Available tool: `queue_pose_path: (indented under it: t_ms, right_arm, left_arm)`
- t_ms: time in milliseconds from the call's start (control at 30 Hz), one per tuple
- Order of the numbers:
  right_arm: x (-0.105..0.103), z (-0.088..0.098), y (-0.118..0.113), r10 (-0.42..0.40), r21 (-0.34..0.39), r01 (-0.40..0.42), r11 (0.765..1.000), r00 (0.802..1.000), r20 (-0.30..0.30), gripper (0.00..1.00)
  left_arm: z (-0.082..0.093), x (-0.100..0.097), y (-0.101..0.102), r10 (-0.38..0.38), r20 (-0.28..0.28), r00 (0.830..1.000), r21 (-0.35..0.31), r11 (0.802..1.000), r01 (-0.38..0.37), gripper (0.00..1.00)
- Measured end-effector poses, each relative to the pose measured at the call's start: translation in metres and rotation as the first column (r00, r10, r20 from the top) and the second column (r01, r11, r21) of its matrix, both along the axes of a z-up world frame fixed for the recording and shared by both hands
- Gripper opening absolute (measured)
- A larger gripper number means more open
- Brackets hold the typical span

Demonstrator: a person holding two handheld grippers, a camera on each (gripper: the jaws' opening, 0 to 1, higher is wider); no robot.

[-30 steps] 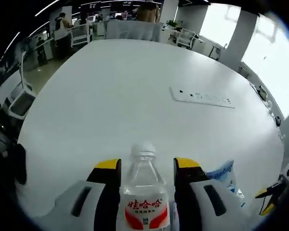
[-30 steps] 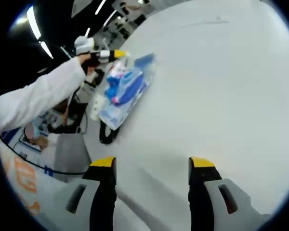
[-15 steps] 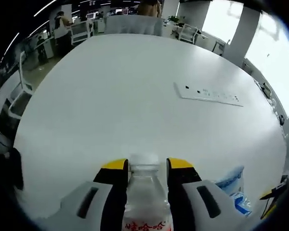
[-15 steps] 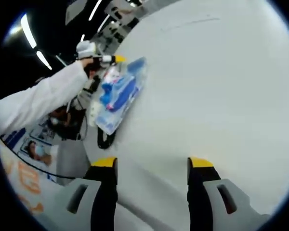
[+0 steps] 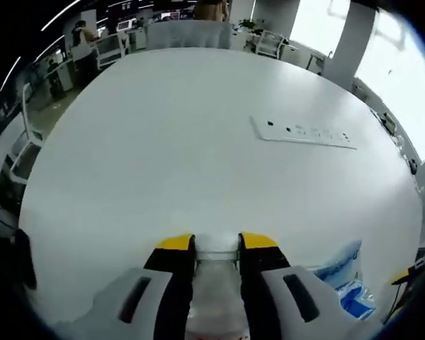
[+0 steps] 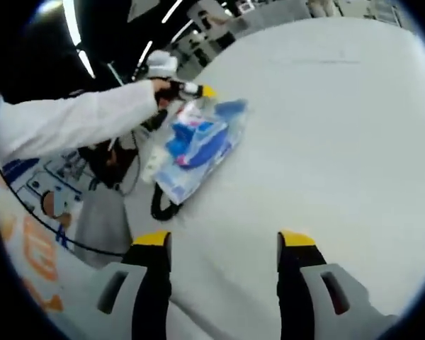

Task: Arrange the tabletop items into an orderly group along one side of the table until the central work area is clear of visible clutter.

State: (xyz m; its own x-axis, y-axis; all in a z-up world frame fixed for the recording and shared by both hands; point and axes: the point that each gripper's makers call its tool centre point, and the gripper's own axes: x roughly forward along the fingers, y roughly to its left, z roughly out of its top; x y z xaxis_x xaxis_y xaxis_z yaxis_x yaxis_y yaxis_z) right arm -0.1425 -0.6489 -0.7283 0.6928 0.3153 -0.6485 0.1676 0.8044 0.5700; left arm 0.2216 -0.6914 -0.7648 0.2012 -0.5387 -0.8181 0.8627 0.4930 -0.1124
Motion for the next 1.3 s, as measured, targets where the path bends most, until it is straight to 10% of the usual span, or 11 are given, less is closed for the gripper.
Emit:
queue_pose_path:
  t_ms: [800, 1300]
  right_arm:
    - [-0.004, 0.018, 0.02, 0.081, -0.041, -0.078, 0.996, 0.995, 0.066, 0.6]
    - [-0.016, 0.024, 0.027, 0.102, -0.072, -0.096, 0.993, 0.991, 0.082, 0.6]
  left_arm:
    - [0.13, -0.008, 0.079, 0.119, 0.116, 0.986, -0.325, 0.943, -0.076, 0.21]
    - [0.149, -0.05, 0.113, 0.07, 0.188, 0.98, -0.385, 0.923, 0.008, 0.22]
